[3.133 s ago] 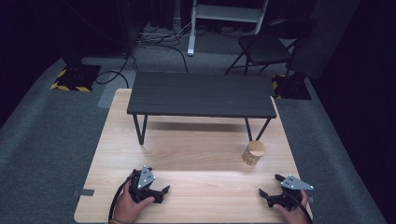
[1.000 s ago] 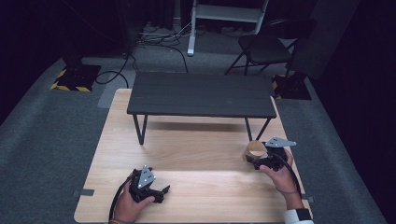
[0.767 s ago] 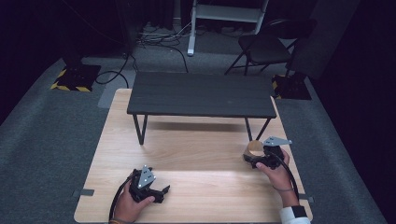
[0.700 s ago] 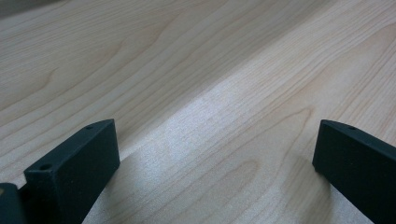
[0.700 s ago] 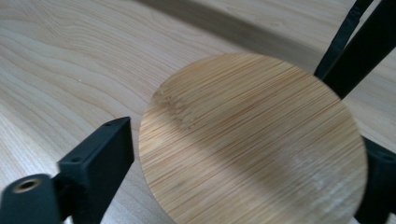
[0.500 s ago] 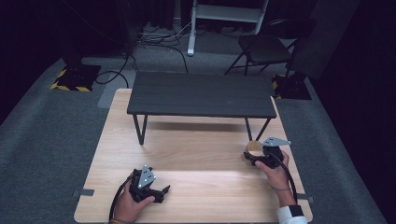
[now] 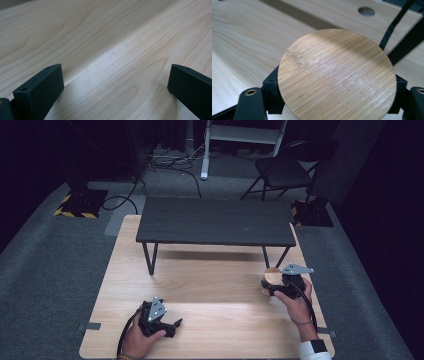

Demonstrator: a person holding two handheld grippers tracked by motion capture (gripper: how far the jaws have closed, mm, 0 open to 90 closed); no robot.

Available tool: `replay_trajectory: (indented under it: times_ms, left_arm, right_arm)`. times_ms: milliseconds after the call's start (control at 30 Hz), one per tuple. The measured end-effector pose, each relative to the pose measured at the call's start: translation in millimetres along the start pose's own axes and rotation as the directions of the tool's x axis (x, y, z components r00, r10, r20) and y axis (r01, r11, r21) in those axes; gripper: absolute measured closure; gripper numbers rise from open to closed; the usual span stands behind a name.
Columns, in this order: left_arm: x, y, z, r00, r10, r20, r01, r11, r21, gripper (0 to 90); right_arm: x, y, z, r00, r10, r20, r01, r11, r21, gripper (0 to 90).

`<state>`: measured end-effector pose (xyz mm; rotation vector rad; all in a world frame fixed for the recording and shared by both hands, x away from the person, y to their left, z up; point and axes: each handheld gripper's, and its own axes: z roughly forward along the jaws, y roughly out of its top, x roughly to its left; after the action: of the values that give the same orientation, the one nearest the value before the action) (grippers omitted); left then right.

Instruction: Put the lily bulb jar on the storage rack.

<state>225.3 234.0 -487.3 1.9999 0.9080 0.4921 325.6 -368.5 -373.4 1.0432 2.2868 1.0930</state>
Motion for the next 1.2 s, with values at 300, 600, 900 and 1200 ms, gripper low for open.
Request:
replay_trajectory:
  times_ms: [300, 600, 900, 1200]
  left_arm:
    - [0.0, 0.1, 0.1, 1.0, 0.0, 0.0, 0.0, 1.0, 0.0, 0.5]
    - [0.0, 0.1, 0.1, 1.0, 0.0, 0.0, 0.0, 1.0, 0.0, 0.5]
    - [0.0, 0.2, 0.1, 1.0, 0.0, 0.0, 0.0, 1.0, 0.001, 0.5]
    - [0.0, 0.1, 0.1, 1.0, 0.0, 0.0, 0.0, 1.0, 0.0, 0.5]
  right_arm:
    - [9.1, 49.1, -34.0, 0.9972, -0.061, -0.044, 0.06, 0.998, -0.026, 24.8]
    - [10.9, 92.7, -55.6, 0.9947, -0.073, -0.072, 0.068, 0.995, -0.07, 24.8]
    - [10.7, 136.7, -62.9, 0.9943, -0.054, -0.092, 0.047, 0.995, -0.083, 24.8]
    - [12.3, 169.1, -57.3, 0.994, -0.052, -0.096, 0.044, 0.996, -0.084, 24.8]
